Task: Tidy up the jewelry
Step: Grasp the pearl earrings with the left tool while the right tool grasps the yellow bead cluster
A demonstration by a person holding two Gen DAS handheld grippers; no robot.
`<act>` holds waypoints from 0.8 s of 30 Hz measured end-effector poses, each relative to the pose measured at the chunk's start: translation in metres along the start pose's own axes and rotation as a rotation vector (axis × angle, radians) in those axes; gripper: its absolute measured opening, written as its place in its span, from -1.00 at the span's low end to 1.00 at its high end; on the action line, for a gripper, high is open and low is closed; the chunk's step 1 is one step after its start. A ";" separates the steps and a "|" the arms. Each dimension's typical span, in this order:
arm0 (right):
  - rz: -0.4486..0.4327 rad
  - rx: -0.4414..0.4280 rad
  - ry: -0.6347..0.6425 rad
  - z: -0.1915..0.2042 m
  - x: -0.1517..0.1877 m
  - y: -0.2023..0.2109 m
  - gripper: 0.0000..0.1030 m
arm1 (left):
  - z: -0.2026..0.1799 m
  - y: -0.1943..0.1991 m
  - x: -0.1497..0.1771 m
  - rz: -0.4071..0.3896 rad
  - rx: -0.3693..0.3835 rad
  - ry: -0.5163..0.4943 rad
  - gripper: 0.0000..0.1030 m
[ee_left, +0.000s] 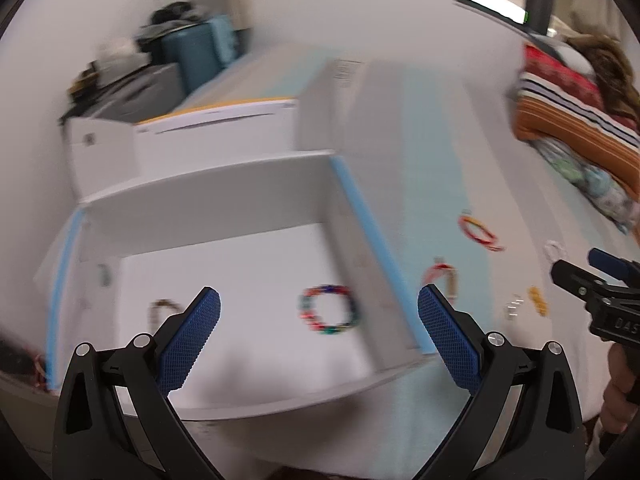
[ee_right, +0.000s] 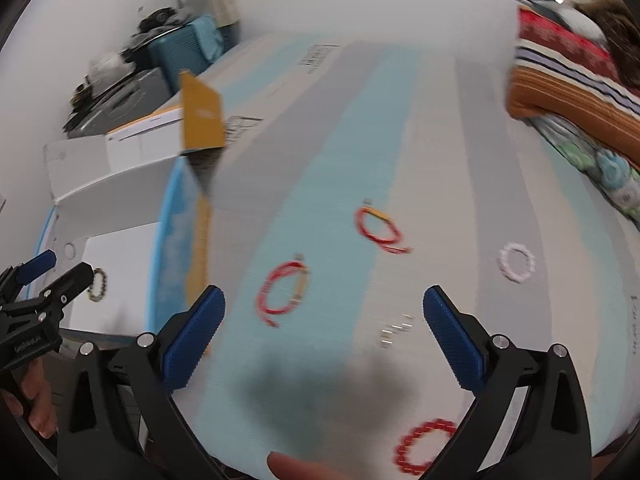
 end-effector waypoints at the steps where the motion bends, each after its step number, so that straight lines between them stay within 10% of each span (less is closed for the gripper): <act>1: -0.002 0.015 -0.013 -0.015 0.002 0.002 0.85 | -0.017 -0.005 0.001 0.004 0.020 -0.017 0.89; 24: 0.112 0.089 -0.169 -0.173 0.070 -0.068 0.63 | -0.218 -0.102 0.066 0.086 0.207 -0.206 0.89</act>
Point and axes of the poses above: each gripper's, at about its wrist camera, not at the fingertips, and y roughly against the way its jaws point, z to its left, x to its underside, the point moved 2 cm from there along -y, roughly the way its jaws point, and after that the axes turned 15 degrees about -z, right-handed, at the moved point
